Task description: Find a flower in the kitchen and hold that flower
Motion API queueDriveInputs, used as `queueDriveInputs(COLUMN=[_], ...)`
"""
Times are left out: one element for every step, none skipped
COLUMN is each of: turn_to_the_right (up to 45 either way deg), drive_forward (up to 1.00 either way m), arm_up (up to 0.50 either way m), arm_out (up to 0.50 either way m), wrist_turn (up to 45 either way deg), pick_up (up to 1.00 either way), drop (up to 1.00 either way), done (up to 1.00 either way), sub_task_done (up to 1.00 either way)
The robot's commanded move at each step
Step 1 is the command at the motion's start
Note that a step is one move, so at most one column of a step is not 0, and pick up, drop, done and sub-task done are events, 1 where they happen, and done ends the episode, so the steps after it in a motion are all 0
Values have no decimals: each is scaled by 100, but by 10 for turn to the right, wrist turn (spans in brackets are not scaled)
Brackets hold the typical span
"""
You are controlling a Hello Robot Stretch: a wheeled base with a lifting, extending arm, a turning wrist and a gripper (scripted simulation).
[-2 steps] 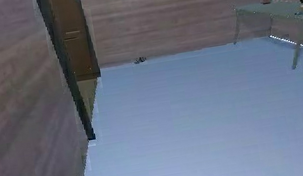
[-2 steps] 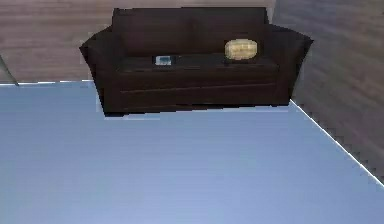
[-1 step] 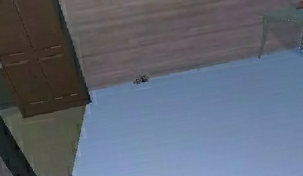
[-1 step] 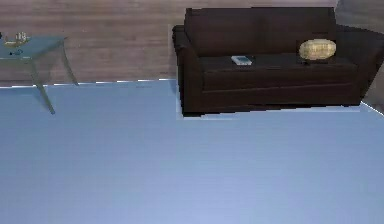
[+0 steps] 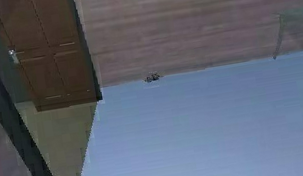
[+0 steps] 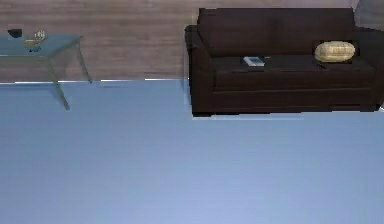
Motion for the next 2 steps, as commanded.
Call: queueDriveInputs(turn_to_the_right=[0,-30], drive_forward=[65,0], arm_up=[0,0], arm_out=[0,0], wrist_turn=[0,0], pick_up=[0,0], drop=[0,0], done=[0,0], sub_task_done=[0,0])
